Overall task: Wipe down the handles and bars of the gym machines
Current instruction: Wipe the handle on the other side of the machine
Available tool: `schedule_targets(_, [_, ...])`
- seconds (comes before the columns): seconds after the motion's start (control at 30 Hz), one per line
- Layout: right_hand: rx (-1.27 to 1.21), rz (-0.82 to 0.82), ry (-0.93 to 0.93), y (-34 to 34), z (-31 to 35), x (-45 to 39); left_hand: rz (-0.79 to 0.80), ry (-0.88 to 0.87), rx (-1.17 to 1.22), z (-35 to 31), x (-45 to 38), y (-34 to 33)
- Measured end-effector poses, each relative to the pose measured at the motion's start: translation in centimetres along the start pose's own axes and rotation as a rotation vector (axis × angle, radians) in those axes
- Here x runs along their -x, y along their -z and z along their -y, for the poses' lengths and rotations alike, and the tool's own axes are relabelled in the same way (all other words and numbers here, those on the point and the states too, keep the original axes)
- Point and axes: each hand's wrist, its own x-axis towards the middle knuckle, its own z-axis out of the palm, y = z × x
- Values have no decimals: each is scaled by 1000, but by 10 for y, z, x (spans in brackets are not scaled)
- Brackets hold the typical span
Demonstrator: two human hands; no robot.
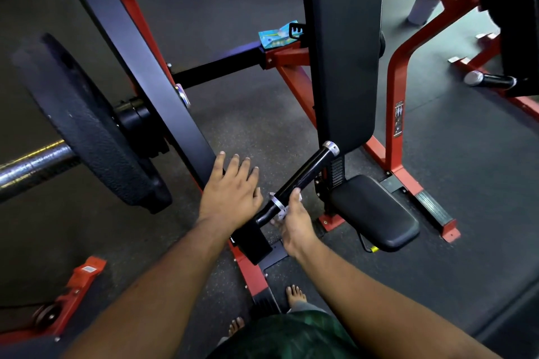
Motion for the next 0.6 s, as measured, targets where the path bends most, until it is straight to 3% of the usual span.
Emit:
schedule_targets(0.2, [306,157,94,47,5,9,41,1,-15,0,0,2])
schedule_targets(0.3, [410,22,167,71,24,-11,50,1,-25,0,0,2])
schedule_targets(0.4, [239,-190,254,68,64,-34,54,-2,-19,0,0,3])
schedule_targets(0.53, [-167,-261,321,30,91,-41,56,-9,-24,0,1,4])
schedule_targets(0.6, [-226,-281,330,15,80,-31,60,-6,-25,1,1,5])
